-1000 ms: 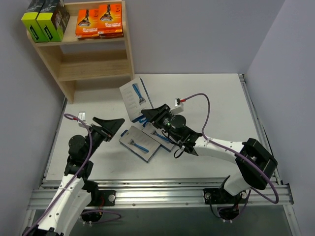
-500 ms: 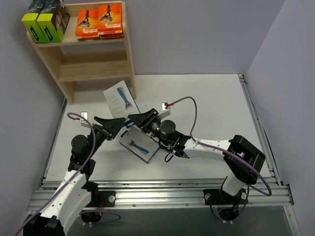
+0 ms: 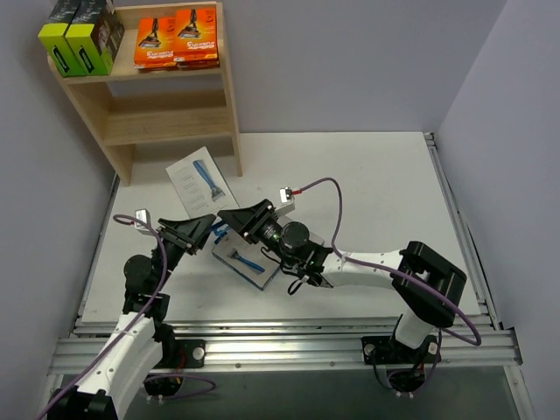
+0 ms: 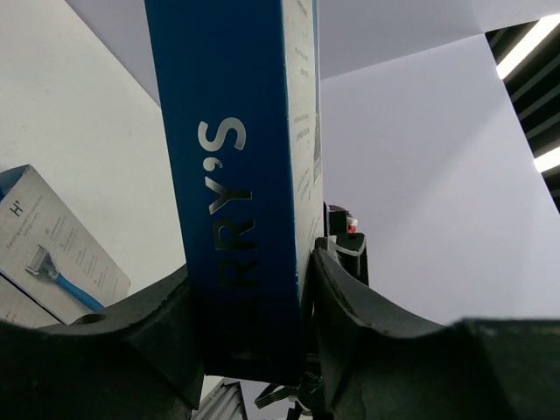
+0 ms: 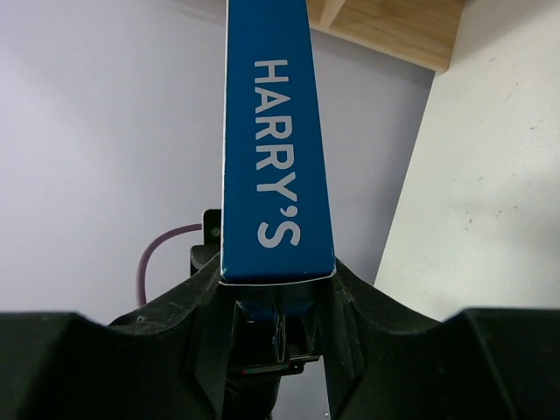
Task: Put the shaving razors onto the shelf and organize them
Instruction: Pass the shaving razor from the right arm to the left, then pass the shaving razor from the left arm to the right, then pass the shaving razor from the right arm to the left
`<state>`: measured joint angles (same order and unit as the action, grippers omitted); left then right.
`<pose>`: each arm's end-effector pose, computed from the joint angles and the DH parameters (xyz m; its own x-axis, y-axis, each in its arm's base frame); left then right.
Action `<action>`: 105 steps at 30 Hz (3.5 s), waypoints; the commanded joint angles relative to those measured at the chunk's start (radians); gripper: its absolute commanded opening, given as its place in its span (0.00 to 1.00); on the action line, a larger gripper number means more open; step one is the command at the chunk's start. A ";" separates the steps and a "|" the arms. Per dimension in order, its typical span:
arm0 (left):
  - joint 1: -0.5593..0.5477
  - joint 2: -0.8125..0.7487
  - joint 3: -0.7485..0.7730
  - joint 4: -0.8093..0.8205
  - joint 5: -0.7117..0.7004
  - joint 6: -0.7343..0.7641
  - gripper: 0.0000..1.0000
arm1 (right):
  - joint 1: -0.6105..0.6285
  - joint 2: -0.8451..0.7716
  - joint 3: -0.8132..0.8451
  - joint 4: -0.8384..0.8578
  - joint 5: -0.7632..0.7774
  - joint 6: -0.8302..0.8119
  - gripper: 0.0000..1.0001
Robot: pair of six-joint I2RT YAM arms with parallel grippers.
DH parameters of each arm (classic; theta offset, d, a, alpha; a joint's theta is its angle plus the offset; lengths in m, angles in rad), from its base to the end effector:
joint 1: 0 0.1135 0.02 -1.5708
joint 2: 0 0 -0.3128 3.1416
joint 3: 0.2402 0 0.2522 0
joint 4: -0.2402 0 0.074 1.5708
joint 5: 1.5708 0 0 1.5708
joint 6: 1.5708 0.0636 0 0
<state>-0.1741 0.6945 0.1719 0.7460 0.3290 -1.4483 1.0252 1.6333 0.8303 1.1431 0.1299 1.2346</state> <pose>0.1468 -0.0467 0.2731 -0.4440 -0.8756 -0.1902 0.2745 0.0691 -0.9591 0.2053 0.3223 0.3368 -0.6832 0.6784 -0.2702 -0.4221 -0.0650 0.9042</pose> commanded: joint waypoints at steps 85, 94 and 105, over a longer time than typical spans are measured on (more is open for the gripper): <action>0.220 -0.084 0.089 -0.261 0.424 0.046 0.73 | -0.136 -0.098 -0.111 0.250 -0.289 0.003 0.00; 0.222 -0.084 0.086 -0.264 0.415 0.039 0.64 | -0.128 -0.087 -0.119 0.259 -0.274 0.012 0.00; 0.222 -0.070 0.098 -0.275 0.380 0.091 0.62 | -0.129 -0.101 -0.158 0.279 -0.274 0.045 0.00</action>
<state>0.0410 0.6315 0.2546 0.4599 0.7330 -1.3972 0.8917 1.5764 0.6746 1.2587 -0.1665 1.2671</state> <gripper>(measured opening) 0.624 0.339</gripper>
